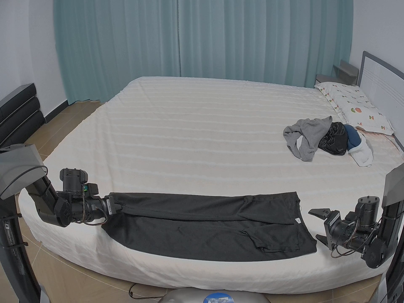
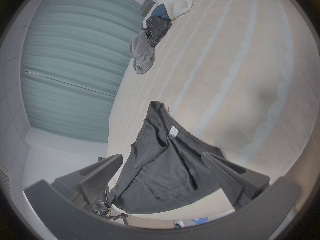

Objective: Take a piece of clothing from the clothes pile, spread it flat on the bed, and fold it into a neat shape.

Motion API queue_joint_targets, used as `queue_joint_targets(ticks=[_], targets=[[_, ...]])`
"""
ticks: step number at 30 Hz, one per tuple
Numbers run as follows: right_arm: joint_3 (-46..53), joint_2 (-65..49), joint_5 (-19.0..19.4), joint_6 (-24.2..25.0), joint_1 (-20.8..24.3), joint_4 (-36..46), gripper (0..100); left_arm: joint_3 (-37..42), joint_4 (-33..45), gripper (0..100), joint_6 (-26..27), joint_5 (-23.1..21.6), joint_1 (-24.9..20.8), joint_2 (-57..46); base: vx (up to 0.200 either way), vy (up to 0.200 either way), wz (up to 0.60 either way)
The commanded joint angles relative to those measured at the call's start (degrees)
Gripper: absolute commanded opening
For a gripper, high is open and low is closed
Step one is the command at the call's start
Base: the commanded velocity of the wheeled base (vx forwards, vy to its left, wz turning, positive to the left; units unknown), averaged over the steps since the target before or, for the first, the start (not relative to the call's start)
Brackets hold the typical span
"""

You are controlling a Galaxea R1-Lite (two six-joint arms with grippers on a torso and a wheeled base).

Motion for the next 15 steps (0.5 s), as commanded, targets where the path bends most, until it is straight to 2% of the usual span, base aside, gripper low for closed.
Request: queue_joint_targets(ticks=[1, 6, 8, 11, 15], targets=[[-0.13, -0.07, -0.05, -0.03, -0.23, -0.67, 100, -0.12, -0.09, 0, -0.06, -0.1, 0.0, 0.04, 0.0, 0.0, 0.0], [-0.22, -0.07, -0.05, -0.03, -0.5, -0.67, 100, -1.44, -0.09, 0, -0.94, 0.08, -0.35, 0.13, 0.0, 0.0, 0.0], [-0.22, -0.07, 0.04, -0.03, -0.59, -0.67, 100, -2.93, 0.0, 0, -4.54, 0.17, -0.61, -0.05, 0.0, 0.0, 0.0], [-0.22, -0.07, -0.05, -0.03, -0.5, -0.67, 100, -4.07, 0.17, 0, -6.83, 0.25, -1.41, -0.4, 0.0, 0.0, 0.0], [-0.22, -0.15, -0.05, -0.03, -0.5, -0.67, 100, -4.69, 0.44, 0, -8.14, 0.52, -3.25, -1.45, 0.0, -0.2, 0.0]])
